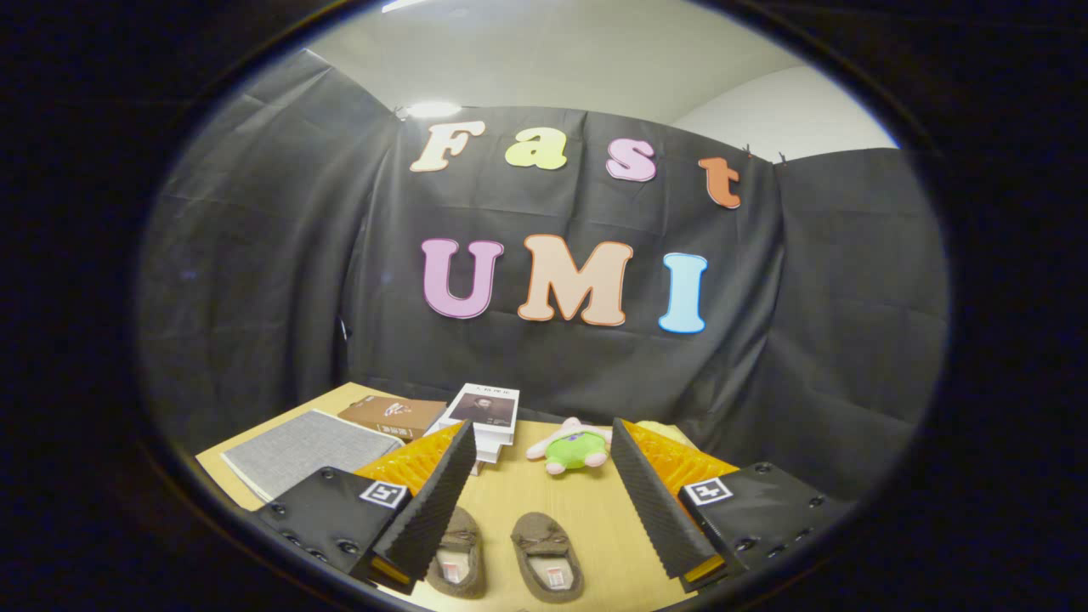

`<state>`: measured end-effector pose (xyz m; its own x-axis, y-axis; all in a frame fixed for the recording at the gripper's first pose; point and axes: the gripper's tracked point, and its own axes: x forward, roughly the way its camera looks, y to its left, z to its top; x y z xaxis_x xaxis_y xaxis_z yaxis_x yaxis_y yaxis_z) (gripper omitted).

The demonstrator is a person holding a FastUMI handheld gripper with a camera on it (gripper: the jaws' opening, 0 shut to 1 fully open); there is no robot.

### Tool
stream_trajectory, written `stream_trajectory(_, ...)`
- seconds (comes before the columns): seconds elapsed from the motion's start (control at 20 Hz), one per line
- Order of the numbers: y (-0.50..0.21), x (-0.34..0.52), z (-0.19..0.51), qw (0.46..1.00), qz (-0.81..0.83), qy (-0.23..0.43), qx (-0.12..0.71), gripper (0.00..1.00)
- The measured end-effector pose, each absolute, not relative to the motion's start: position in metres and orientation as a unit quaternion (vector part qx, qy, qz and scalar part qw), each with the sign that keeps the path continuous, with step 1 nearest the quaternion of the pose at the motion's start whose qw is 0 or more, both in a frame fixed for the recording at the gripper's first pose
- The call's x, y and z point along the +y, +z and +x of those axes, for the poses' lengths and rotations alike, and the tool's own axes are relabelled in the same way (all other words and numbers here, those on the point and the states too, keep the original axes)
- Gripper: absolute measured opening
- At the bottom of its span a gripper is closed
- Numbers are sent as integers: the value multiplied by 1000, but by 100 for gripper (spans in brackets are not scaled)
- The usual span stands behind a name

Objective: Open the storage box then place both shoes into the box .Put the left shoe in first, then the right shoe, with the right side of both shoes facing outward in a uniform manner.

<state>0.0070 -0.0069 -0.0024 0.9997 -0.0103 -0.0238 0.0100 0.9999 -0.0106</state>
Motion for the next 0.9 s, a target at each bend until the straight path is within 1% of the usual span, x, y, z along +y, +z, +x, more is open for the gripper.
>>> stream_trajectory(0.3, -6, -1, 11, 999, 39, 4, 15, 100)
stream_trajectory(0.5, -8, 16, 13, 992, 124, 34, 15, 100)
stream_trajectory(0.9, -29, 58, 9, 937, 340, 78, 18, 99)
